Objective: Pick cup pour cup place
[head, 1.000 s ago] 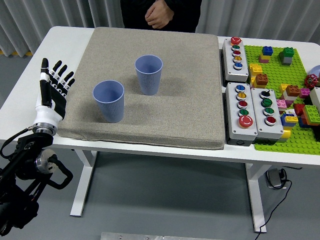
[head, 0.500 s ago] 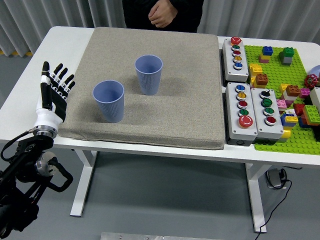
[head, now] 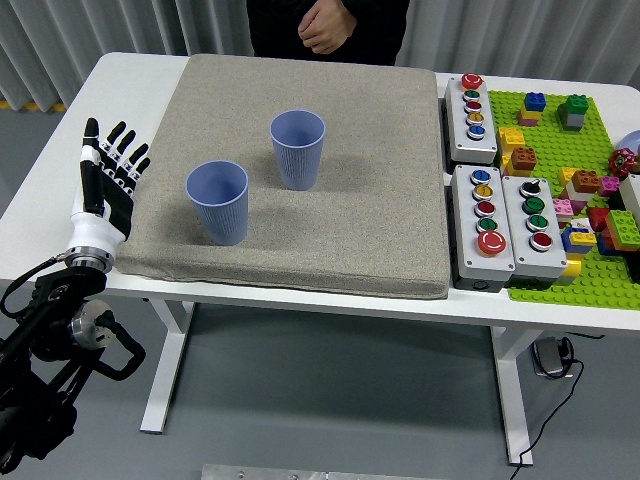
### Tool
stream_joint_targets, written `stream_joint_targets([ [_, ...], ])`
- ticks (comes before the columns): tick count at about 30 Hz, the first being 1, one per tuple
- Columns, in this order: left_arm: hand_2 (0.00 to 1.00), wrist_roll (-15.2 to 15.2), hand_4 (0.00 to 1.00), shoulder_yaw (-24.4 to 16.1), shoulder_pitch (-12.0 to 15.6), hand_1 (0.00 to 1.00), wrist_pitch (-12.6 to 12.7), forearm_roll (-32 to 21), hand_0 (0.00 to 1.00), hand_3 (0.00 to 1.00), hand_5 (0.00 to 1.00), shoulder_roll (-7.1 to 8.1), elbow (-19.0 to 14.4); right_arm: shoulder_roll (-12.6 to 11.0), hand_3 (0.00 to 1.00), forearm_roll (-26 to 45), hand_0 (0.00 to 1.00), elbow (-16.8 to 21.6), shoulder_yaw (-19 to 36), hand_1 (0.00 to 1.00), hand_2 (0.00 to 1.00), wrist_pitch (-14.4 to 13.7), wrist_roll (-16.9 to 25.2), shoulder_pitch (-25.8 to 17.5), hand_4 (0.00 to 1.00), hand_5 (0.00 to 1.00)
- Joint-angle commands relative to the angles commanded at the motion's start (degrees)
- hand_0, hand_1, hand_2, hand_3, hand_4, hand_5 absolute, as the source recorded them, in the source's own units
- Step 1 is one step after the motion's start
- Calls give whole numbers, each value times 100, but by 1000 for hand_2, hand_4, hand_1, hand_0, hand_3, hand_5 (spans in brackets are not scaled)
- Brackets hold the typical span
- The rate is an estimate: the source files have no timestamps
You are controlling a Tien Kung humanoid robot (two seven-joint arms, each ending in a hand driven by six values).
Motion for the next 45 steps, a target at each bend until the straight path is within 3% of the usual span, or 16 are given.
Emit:
stream_joint_targets([
  [31, 938, 43, 812, -57, -28, 881, 60, 13, 902, 888, 998, 16, -109, -4, 602, -61, 701, -10, 82, 655, 607, -2, 37, 40, 9, 369],
  [45, 942, 29, 810, -16, -12, 881, 202, 215, 898, 893, 998, -54, -232, 12, 602, -60, 701, 4, 99, 656, 606, -13, 12, 56, 10, 364],
])
